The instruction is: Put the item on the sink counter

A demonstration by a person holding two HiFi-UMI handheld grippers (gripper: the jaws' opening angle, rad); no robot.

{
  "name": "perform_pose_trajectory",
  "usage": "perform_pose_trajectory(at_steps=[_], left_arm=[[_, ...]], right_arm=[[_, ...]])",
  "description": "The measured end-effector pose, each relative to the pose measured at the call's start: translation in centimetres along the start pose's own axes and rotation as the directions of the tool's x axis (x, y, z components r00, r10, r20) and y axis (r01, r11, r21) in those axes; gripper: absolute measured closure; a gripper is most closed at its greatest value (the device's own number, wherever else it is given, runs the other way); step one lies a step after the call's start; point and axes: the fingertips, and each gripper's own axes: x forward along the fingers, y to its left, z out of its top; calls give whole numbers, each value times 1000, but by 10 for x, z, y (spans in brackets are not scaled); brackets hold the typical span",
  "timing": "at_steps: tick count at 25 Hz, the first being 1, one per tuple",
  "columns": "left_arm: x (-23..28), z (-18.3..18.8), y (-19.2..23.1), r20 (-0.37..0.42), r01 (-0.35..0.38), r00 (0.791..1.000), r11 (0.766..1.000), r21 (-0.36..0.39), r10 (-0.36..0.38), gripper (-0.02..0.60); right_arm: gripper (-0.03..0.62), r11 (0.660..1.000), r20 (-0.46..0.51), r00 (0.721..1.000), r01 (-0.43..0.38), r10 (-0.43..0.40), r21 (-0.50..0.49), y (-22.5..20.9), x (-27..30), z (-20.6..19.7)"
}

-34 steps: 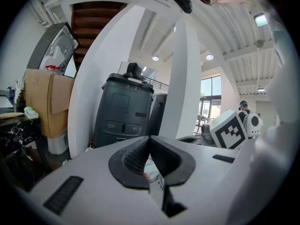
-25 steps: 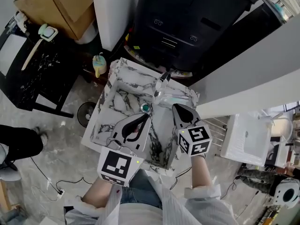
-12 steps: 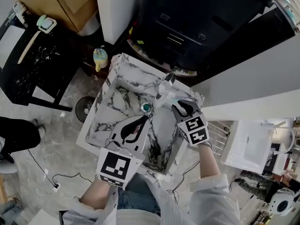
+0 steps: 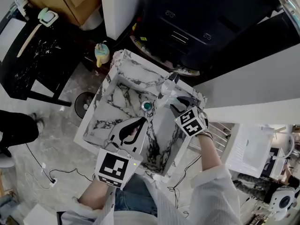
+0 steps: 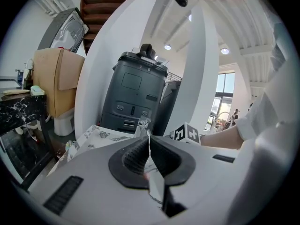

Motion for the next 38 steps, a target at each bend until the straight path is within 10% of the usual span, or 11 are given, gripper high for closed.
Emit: perform_pose_trajectory(at_steps=[14,38], left_arm=[[-9,-9,5,-12,-18,1000,1000,-17,18,560],[-62,13,-18,97,-60,994,998,1,59,560]], right_arm=[[479,972,-102,994,-63,40,-228,8,13,-7],[557,983,20,998,-50,54,-176,53,-43,40]])
